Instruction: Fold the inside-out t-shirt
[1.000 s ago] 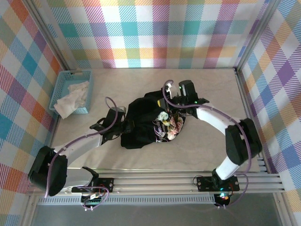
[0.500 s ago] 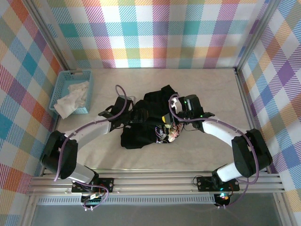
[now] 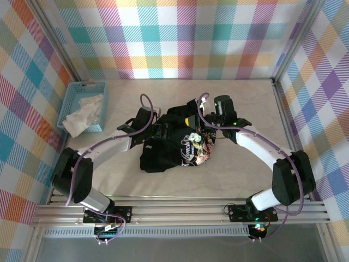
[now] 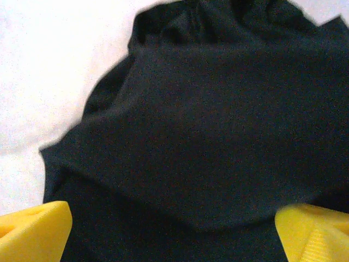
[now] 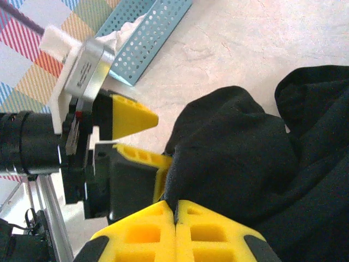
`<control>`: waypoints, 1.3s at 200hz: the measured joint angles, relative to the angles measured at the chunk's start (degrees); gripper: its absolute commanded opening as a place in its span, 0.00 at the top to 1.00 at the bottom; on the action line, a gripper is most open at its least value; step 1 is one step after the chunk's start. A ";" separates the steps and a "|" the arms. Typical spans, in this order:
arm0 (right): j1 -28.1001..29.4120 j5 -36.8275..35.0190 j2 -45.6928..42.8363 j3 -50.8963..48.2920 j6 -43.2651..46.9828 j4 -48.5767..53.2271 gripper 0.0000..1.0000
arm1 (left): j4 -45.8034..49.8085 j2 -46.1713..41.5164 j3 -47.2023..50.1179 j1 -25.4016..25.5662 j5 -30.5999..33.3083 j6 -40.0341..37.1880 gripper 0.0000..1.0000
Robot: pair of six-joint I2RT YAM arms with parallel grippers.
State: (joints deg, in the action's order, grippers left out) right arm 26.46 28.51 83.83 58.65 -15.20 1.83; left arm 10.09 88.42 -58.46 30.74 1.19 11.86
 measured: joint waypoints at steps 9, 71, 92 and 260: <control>0.00 0.00 0.00 0.00 0.04 0.42 1.00 | -0.07 1.31 -1.75 0.00 0.28 -0.59 0.05; 0.00 0.00 0.00 0.02 1.07 2.56 1.00 | 0.31 11.45 -10.78 -0.02 -0.35 -2.64 0.53; -0.04 -2.34 0.00 0.50 2.69 5.09 1.00 | 1.16 13.68 -14.40 -0.13 -2.51 -2.80 0.83; 1.84 -1.88 -20.28 0.02 21.99 17.00 0.30 | 18.78 -9.07 -16.76 -0.46 -38.27 -3.82 1.00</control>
State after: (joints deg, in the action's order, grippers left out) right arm 28.29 26.63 63.55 58.67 6.79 18.83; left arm 28.86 79.35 -75.22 30.28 -37.08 8.03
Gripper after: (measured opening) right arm 0.646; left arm 0.061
